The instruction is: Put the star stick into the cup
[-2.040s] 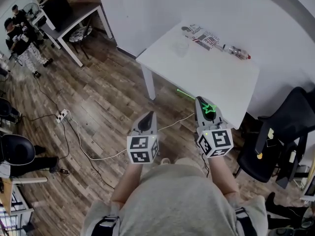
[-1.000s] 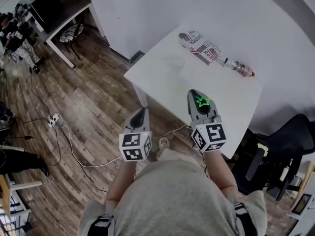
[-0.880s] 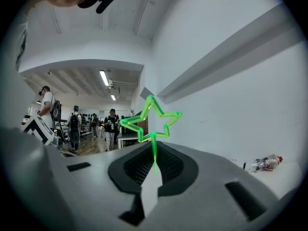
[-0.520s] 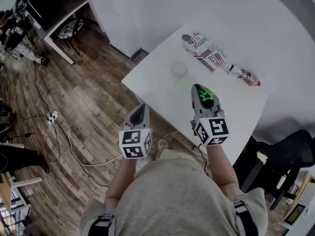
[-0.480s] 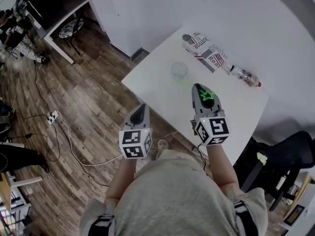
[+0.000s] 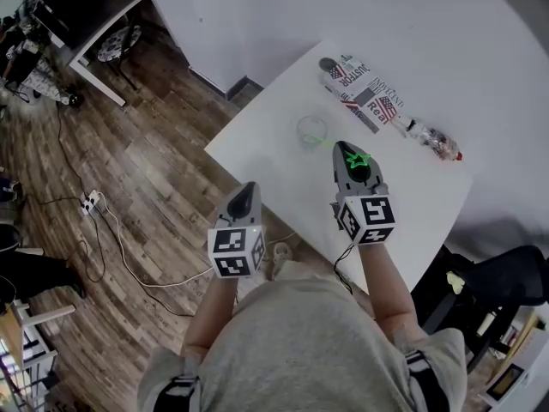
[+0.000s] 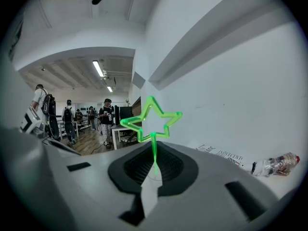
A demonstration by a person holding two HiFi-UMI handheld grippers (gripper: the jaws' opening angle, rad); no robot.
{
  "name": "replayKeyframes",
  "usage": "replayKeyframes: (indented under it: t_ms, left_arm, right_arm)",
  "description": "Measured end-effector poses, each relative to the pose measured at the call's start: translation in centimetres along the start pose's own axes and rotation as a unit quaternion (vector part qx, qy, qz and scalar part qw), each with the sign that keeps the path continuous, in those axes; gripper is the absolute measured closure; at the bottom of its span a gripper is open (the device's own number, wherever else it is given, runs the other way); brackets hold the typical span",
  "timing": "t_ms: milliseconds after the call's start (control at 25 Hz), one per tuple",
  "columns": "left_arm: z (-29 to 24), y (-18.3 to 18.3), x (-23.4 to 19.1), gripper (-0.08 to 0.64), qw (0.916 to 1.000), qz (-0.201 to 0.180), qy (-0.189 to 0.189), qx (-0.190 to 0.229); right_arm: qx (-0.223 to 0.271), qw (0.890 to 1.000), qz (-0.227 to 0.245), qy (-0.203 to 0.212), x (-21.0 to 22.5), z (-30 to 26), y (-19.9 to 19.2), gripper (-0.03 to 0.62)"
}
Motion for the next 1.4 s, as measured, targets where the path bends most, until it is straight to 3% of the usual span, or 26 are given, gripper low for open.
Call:
replayKeyframes:
  t_ms: [760, 1400]
  left_arm:
    - [-3.5, -0.2, -1.3, 0.551, 0.9997, 0.0, -0.015, -0.021]
    - [-1.0, 0.2, -1.1, 0.551, 0.9999, -0.002, -0.014, -0.007]
  right_arm:
    - [-0.064, 0.998, 0.007, -0.015, 0.6, -5.6, -5.5, 0.578]
    - [-0.078, 0.996, 0.023, -0.039, 0.0, -5.0, -6.5, 0.574]
Point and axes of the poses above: the fingertips, and each gripper's own axes: z backward along the fingers, x to its right, y out of its top, the point moved 6 cm from there along z, backward along the fingers, and after that the axes turned 10 degrees about -y, right-handed, at the moved point
